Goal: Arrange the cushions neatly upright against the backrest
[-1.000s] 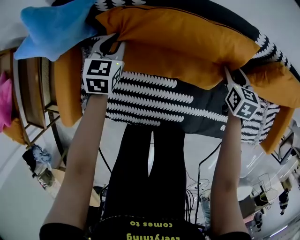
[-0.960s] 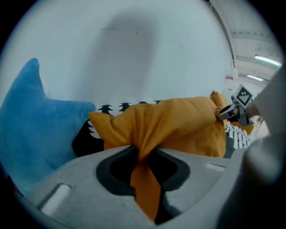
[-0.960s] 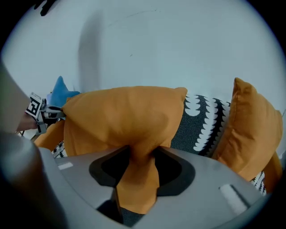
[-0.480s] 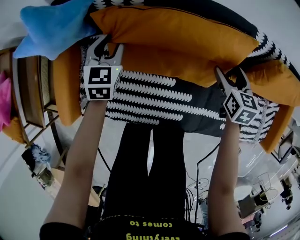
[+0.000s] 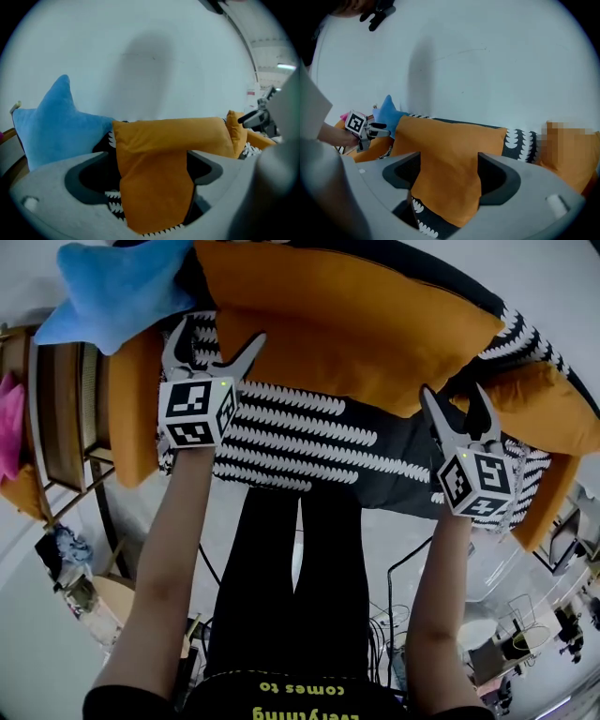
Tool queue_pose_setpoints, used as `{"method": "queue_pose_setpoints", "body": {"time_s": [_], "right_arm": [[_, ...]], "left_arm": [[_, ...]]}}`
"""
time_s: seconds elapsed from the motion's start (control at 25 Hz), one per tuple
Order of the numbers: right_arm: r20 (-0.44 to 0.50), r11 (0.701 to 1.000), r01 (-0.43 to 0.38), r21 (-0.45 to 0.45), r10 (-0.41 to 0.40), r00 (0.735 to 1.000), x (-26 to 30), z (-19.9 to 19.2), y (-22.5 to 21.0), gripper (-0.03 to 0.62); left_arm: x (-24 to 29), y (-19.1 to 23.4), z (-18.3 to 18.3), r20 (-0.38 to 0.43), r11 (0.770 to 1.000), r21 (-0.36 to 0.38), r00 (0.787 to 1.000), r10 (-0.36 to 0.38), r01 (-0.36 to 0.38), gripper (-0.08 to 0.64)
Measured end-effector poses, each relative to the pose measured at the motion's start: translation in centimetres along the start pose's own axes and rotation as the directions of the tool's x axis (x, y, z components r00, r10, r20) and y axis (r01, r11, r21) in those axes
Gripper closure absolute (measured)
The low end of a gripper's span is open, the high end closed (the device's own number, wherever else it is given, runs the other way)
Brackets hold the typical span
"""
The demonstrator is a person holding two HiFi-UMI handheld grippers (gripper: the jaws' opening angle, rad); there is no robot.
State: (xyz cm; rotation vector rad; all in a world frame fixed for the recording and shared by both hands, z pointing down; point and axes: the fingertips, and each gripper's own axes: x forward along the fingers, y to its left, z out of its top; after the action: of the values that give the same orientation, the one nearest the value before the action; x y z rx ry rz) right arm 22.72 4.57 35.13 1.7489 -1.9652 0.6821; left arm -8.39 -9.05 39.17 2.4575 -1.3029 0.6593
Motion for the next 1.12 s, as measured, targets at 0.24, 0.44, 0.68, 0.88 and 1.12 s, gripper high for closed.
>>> {"method": "queue_pose_setpoints", "body": {"time_s": [0.24, 0.44, 0.68, 0.88, 1.12], "right_arm": [[0.06, 1.0, -0.024, 0.014, 0.023, 0.998, -2.2, 2.5, 0.7, 0.206], [0.176, 1.0, -0.015, 0.006, 0.014, 0.984, -5.8, 6.1, 2.1, 0.538], [0.262, 0.997, -0.071, 0.001, 0.068, 0.963, -10.7, 11.6, 4.1, 0.581], [0.354, 0.999, -0.032, 0.009, 0.027, 0.935, -14.8, 16.7, 4.0, 0.581], [0.495, 0.999, -0.038, -0.037, 0.052, 0.867, -22.6, 24.4, 5.6, 0.581]], "left_arm": [[-3.1, -2.5, 0.1, -0.017, 0.999, -0.032, 0.999, -0.038, 0.037, 0.032], [-6.6, -4.4, 2.5, -0.004, 0.997, -0.032, 0.997, -0.074, 0.074, 0.254], [-12.0, -6.0, 9.6, 0.092, 0.998, 0.043, 0.995, -0.045, 0.042, 0.56], [-15.0, -6.6, 13.4, 0.094, 0.999, 0.004, 0.995, -0.034, 0.034, 0.56], [-19.9, -8.1, 19.6, 0.16, 0.998, -0.004, 0.985, -0.061, 0.063, 0.561]]}}
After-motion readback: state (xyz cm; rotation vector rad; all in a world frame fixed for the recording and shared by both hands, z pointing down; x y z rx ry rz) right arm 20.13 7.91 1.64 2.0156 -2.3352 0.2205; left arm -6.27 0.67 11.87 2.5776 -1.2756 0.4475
